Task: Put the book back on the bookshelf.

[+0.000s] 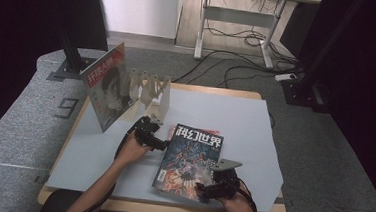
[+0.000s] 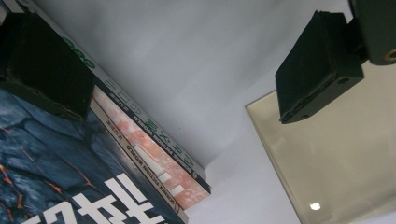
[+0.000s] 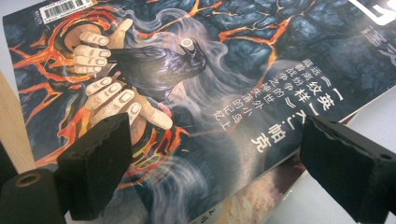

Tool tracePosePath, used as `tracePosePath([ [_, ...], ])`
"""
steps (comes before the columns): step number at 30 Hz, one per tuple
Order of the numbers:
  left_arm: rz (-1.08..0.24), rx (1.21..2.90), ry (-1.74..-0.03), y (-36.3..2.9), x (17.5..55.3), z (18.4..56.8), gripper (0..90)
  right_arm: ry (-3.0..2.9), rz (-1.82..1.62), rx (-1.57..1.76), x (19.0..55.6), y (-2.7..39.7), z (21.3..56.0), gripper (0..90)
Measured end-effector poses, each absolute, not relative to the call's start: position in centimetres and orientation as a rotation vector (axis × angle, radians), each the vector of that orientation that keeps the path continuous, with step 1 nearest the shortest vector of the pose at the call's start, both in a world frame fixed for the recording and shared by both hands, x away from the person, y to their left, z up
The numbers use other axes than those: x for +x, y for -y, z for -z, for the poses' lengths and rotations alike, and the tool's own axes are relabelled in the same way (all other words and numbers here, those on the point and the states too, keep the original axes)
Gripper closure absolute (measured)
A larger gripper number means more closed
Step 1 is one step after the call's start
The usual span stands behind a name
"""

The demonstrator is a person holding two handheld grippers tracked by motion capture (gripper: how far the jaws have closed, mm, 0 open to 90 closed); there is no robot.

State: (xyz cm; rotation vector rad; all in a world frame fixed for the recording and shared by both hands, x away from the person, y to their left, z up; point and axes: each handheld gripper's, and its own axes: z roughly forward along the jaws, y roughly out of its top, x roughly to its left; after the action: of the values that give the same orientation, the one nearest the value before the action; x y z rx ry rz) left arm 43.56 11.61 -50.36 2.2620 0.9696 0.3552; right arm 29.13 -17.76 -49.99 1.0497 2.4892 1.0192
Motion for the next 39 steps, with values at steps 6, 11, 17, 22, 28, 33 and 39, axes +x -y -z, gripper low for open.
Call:
tracePosePath([
  [6, -0.367, 2.267, -0.969, -11.2, 43.9, 50.2, 5.4, -2.493, -1.023, 1.049, 28.7, 17.6, 50.0, 9.3],
  [11, -0.364, 2.255, -0.997, -10.9, 44.6, 50.2, 5.6, -2.493, -1.033, 1.042, 28.5, 17.7, 50.0, 9.3],
  [17, -0.366, 2.246, -1.017, -10.5, 45.3, 50.2, 5.7, -2.498, -1.038, 1.037, 28.5, 17.8, 50.0, 9.7],
  [22, -0.388, 2.233, -1.018, -9.7, 45.4, 50.3, 7.4, -2.509, -1.045, 1.032, 28.3, 18.1, 50.0, 10.3],
  [28, -0.381, 2.207, -1.026, -9.5, 45.4, 50.5, 7.7, -2.508, -1.047, 1.028, 28.0, 18.2, 50.0, 10.3],
  [33, -0.374, 2.201, -1.028, -9.5, 45.4, 50.6, 7.7, -2.511, -1.035, 1.024, 27.9, 18.1, 49.9, 9.8],
  [39, -0.373, 2.198, -1.03, -9.6, 45.4, 50.6, 7.6, -2.595, -1.191, 0.964, 27.5, 17.0, 49.7, 14.0],
])
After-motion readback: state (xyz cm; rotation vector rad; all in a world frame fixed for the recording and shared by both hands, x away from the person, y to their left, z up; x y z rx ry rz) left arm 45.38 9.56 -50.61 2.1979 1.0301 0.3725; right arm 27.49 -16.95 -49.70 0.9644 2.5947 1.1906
